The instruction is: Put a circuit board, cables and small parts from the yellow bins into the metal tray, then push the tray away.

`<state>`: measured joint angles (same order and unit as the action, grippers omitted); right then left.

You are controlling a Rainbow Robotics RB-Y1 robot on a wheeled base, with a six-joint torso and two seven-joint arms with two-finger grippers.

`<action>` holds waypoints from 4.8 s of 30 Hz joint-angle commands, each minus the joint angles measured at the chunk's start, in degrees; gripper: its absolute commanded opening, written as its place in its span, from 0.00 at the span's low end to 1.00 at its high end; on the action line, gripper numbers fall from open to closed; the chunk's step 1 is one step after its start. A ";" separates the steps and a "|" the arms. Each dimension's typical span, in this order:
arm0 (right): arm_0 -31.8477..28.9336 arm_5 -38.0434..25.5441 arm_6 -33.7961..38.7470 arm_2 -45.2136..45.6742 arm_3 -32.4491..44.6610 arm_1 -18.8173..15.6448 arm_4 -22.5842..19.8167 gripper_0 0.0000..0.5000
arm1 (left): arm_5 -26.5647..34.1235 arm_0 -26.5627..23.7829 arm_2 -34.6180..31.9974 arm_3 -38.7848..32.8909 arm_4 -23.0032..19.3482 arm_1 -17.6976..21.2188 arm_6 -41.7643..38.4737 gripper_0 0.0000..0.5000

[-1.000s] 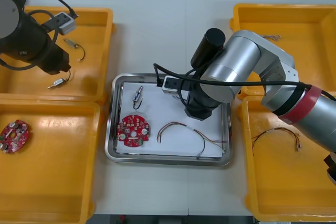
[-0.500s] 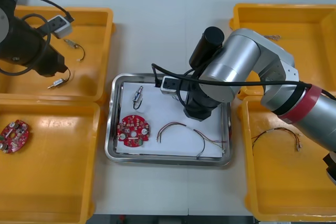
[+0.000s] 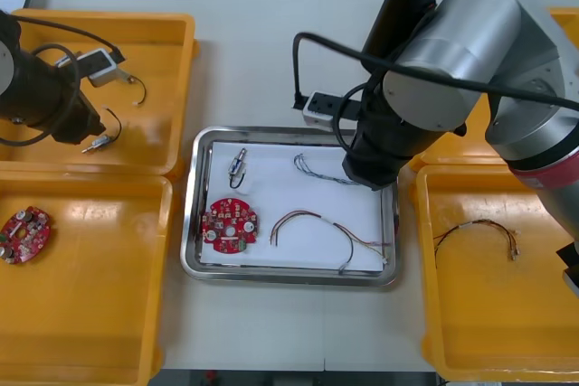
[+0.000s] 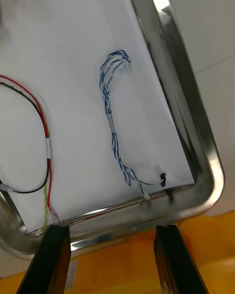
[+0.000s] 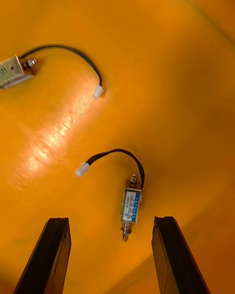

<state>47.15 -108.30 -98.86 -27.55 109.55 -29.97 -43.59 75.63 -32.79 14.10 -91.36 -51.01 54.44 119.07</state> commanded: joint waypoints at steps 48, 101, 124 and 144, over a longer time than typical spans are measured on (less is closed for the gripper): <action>-27.91 -1.70 43.67 41.26 12.88 -18.02 -7.74 1.00 | -4.00 -9.40 15.25 9.88 2.41 0.23 -0.07 0.90; -37.66 -1.70 41.47 43.10 16.31 -16.35 -7.92 1.00 | 12.88 -11.95 3.12 -0.14 -1.02 0.05 -5.78 0.00; -37.66 -1.70 41.47 43.10 16.31 -16.35 -7.92 1.00 | 27.56 -15.38 0.93 -9.89 -1.55 -4.43 -19.05 0.00; -37.66 -1.70 41.47 43.10 16.31 -16.35 -7.92 1.00 | 34.37 -15.64 2.07 -22.11 -1.55 -11.72 -48.58 0.00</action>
<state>10.19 -109.82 -55.94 14.78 124.20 -45.75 -51.11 109.50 -45.59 17.10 -111.33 -52.30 44.42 67.71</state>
